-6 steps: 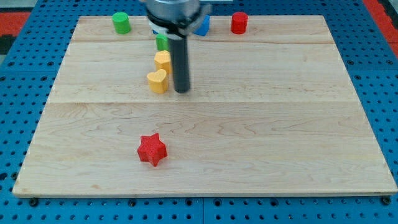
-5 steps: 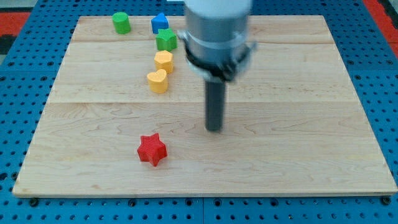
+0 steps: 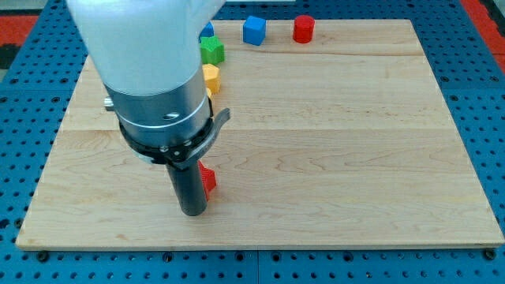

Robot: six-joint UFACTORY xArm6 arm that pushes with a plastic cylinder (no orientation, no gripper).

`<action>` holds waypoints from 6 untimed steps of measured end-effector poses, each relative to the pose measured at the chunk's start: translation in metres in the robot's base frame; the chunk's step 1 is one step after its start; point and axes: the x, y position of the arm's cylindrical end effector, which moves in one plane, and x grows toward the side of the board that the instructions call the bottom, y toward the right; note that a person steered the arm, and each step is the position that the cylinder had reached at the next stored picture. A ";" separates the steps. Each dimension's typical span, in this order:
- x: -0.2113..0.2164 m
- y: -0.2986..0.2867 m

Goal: Move the red star diagonally to the yellow heart

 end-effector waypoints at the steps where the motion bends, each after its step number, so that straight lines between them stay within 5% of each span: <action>1: -0.030 -0.002; 3: -0.073 -0.007; 6: -0.037 -0.007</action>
